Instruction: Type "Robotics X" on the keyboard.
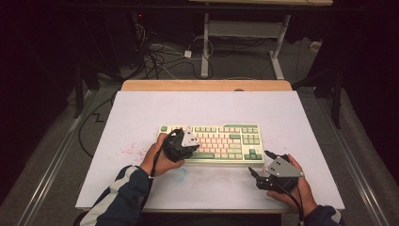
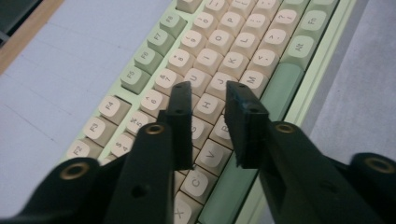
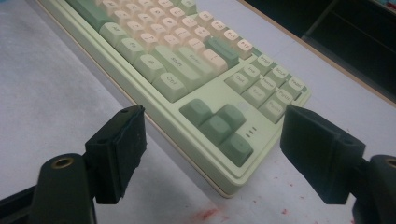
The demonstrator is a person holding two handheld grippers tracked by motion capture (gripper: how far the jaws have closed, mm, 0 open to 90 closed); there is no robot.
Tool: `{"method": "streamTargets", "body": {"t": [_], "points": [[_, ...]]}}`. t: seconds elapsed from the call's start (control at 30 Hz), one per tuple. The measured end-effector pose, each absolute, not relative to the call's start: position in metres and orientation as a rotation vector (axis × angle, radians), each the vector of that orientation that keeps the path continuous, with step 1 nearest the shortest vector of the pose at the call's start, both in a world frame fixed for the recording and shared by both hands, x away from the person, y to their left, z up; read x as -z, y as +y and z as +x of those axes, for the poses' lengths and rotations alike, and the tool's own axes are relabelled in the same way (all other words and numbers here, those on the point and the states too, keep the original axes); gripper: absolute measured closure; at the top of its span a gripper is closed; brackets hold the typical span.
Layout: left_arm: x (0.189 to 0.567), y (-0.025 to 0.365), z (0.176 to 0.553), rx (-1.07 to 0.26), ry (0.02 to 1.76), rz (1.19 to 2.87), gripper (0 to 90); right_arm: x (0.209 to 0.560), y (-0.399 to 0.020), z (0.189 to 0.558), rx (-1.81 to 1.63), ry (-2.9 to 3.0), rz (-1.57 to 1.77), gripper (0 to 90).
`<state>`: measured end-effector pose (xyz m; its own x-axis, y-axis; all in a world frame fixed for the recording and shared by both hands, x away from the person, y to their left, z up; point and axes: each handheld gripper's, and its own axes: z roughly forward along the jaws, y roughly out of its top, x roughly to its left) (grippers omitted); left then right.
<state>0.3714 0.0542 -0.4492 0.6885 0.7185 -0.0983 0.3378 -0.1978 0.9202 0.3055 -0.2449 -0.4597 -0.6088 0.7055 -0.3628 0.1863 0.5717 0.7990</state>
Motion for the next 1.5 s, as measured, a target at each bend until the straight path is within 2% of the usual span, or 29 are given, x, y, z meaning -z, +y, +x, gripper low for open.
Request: {"method": "streamTargets", "body": {"t": [0.23,0.37,0.5,0.97,1.2,1.5], "points": [[0.444,0.063,0.365,-0.502,0.812,1.732,37.4,0.459,-0.246,0.306,-0.970,2.114,0.712,23.2],[0.442,0.068,0.361,-0.511,0.807,1.697,27.0,0.459,-0.245,0.306,-0.969,2.112,0.711,23.2],[0.441,0.075,0.357,-0.530,0.806,1.669,21.3,0.459,-0.245,0.306,-0.967,2.114,0.716,23.0],[0.450,0.127,0.339,-0.652,0.848,1.621,19.9,0.454,-0.245,0.308,-0.973,2.101,0.726,24.2],[0.460,0.147,0.330,-0.668,0.901,1.620,19.8,0.446,-0.241,0.315,-1.008,2.130,0.724,39.5],[0.474,0.164,0.316,-0.655,0.963,1.641,19.8,0.438,-0.219,0.336,-1.013,2.241,0.714,77.9]]}}
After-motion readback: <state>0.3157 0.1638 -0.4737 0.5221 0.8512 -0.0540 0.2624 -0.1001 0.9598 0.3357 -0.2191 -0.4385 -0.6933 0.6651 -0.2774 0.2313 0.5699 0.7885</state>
